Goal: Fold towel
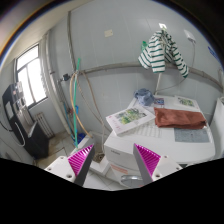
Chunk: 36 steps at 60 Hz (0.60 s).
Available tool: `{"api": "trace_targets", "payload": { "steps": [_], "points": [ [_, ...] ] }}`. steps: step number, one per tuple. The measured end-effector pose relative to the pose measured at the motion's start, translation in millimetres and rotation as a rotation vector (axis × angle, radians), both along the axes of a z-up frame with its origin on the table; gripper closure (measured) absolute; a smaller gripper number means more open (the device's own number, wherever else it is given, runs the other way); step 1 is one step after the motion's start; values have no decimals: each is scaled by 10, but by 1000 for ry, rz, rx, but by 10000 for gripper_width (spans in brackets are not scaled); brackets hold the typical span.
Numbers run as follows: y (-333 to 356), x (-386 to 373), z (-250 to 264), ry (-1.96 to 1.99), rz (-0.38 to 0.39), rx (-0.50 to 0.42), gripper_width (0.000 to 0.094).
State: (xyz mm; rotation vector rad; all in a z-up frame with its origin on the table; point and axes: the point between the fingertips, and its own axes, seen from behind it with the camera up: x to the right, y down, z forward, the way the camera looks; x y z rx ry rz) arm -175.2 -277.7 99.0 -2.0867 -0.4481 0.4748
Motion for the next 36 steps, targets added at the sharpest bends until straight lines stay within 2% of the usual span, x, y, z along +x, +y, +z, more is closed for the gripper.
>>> {"api": "trace_targets", "payload": {
  "steps": [3,9,19,26,32,36],
  "points": [
    [-136,-404,29,-13,-15,-6,129],
    [194,-349,-3,-40,-60,11,127],
    [1291,70,-176,-118,-163,51,126],
    [2056,424,-492,-167,-208,31,132],
    [2443,725,-783,-230,-225,-12,159],
    [2547,720,-916,-242,-184,-29,196]
  ]
}}
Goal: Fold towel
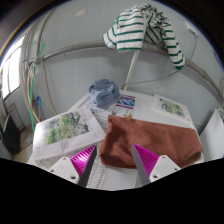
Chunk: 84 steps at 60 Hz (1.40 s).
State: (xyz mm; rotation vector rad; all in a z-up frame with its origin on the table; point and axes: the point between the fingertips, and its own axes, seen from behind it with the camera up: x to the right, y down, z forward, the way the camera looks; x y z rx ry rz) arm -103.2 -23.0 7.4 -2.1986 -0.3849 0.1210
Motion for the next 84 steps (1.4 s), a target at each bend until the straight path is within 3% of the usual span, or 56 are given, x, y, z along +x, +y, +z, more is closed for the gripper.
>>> {"api": "trace_targets", "payload": {
  "steps": [4,5,6,10,15,23,30,37,48,61,67,69,77,80,84],
  "points": [
    [-19,-78,-174,-3,50,-47,285],
    [-41,-76,-213,-17,65,-58,264],
    [2,-96,-162,-15,75,-30,286],
    [27,-50,-180,-54,76,-15,567],
    [110,56,-197,-84,37,12,834],
    [135,56,-179,-59,33,22,922],
    [131,68,-61,54,40,6,925],
    [256,325,460,137,14,77,927],
    [452,1337,1070,270,-159,148,925],
    [442,2655,407,269,-429,34,919],
    [357,2938,-95,178,-474,-34,909],
    [405,2940,-83,170,-464,14,903],
    [342,2946,-91,88,-463,26,899],
    [302,2936,-58,72,-458,14,833],
    [210,2875,33,64,-434,4,480]
  ]
}}
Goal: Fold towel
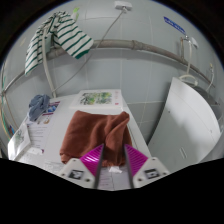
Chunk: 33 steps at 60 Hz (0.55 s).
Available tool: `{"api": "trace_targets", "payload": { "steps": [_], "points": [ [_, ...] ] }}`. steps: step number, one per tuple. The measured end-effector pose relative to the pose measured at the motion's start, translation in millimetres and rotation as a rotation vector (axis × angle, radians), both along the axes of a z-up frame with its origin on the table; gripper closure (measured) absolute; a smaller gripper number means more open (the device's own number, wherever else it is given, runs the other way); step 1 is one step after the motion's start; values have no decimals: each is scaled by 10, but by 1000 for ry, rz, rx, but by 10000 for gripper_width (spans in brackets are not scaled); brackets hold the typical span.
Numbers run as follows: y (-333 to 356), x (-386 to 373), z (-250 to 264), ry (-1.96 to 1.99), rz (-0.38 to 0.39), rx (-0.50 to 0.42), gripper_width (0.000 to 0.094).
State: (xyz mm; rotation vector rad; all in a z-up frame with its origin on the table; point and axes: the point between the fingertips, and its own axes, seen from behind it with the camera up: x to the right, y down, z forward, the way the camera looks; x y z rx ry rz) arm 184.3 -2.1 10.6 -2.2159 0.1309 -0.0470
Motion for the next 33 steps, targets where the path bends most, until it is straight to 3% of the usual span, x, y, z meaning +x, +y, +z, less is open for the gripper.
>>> {"api": "trace_targets", "payload": {
  "steps": [4,6,33],
  "points": [
    [-164,2,141,-25,1,17,75],
    [-281,19,196,-46,-9,25,130],
    [-2465,-818,756,128,27,52,101]
  ]
}}
